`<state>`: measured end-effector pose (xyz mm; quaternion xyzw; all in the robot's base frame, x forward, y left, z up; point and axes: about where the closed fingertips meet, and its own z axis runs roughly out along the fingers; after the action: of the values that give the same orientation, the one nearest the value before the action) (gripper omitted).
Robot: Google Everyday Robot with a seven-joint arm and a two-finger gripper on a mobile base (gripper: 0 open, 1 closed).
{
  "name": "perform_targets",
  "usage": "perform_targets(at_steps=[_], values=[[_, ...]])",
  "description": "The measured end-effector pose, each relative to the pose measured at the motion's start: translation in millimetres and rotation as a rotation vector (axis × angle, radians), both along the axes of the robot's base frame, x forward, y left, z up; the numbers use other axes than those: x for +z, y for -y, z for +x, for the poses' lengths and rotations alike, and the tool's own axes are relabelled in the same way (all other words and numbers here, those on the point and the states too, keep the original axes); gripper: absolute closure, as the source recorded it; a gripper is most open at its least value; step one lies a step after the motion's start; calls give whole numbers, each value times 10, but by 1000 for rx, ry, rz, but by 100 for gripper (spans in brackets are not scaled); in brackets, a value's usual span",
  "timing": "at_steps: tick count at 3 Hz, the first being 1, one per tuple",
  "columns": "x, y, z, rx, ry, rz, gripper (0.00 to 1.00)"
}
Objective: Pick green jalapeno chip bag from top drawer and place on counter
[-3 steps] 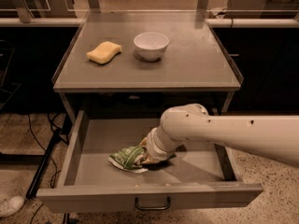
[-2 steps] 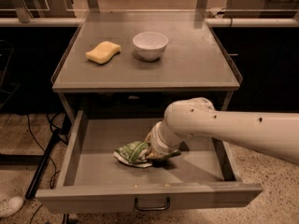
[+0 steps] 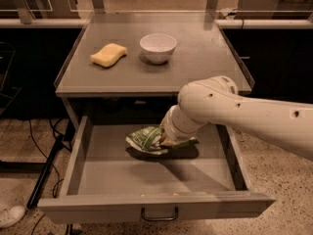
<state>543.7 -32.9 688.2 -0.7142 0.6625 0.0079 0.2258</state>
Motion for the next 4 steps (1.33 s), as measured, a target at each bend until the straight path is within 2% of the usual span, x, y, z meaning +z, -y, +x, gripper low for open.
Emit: perform_targets(at_steps=[1,2,3,4], values=[[7,24,15,2,-4,3,100],[302,463,-118,-33,2,-19,100],[336,524,-112,-47,3,-23,100],[445,720,-92,-89,7,-39,100]])
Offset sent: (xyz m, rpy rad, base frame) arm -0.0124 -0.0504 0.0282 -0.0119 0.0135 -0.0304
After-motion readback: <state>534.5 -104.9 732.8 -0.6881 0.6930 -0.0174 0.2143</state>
